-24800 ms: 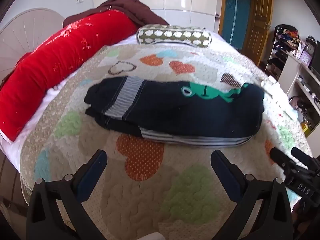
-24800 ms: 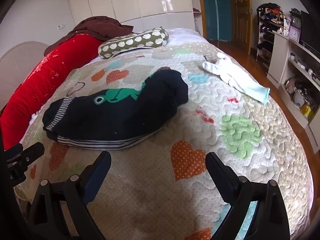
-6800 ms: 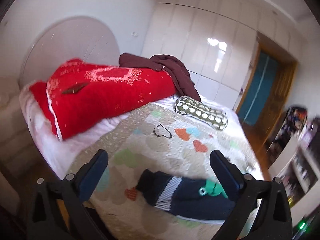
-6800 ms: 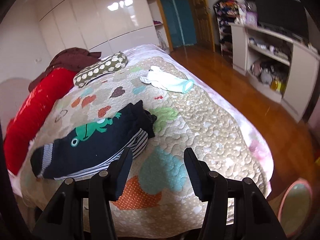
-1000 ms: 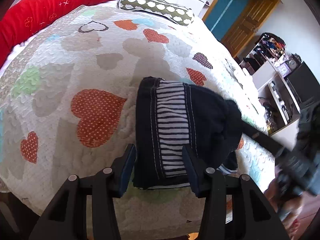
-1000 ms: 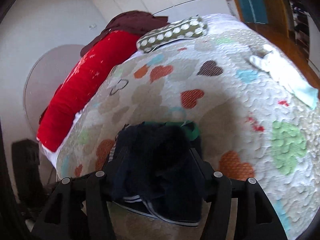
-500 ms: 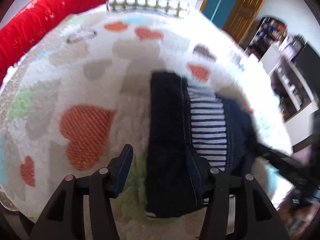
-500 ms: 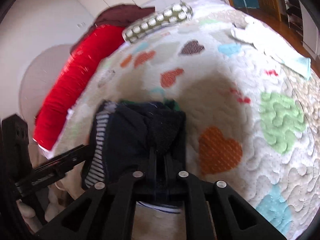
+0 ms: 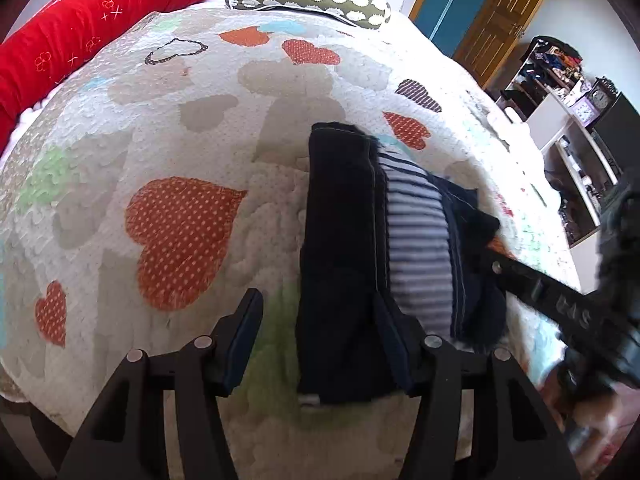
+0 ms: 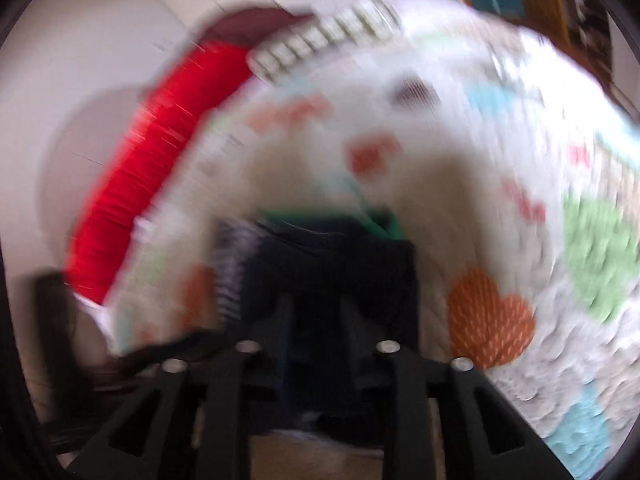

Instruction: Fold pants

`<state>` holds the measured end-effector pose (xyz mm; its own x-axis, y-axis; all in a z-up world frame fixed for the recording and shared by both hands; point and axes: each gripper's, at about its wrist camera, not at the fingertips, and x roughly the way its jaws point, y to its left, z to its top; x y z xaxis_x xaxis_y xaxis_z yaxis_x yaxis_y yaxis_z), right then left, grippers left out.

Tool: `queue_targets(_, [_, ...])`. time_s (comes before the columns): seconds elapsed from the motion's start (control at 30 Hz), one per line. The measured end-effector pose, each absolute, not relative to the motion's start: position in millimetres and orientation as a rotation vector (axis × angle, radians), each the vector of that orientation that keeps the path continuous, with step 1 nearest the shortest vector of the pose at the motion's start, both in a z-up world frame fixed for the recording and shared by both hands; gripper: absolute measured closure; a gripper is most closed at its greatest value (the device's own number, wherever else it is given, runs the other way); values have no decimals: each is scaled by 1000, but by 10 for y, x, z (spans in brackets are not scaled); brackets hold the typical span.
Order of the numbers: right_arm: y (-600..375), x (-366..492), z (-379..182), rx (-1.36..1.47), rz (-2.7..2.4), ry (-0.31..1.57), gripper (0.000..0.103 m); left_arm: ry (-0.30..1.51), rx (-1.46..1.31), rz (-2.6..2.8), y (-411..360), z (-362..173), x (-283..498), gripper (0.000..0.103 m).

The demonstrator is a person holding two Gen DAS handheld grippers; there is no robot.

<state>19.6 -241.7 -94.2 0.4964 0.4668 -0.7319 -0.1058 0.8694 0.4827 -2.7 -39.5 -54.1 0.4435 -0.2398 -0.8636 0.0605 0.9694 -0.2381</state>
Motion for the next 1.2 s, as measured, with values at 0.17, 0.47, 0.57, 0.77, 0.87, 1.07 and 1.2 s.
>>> queue_targets(0.17, [-2630,67,-764,508,369,894,48,1046,-231,-174,-224,-383,-91,42])
queue_targets(0.47, [-2937,-78,-766,519,286,863,34,1097,-404,-148,129,-539,67,41])
queue_targets(0.57, [-2949,-135,-839,540,299,888,34,1089,-393,-120,187,-535,91,41])
queue_targets(0.77, [-2845,-70,-952,532,303,919,31,1106,-410,-121,248,-623,165,38])
queue_targets(0.87, [-2863,-86,-1026,563,300,919,29,1126,-446,-144,255,-723,199,37])
queue_targets(1.07, [-2906,-122,-1082,597,320,888,28,1097,-565,-302,242,-719,225,32])
queue_targets(1.2, [-2921,-128,-1085,611,328,874,28,1107,-549,-410,18,-694,290,31])
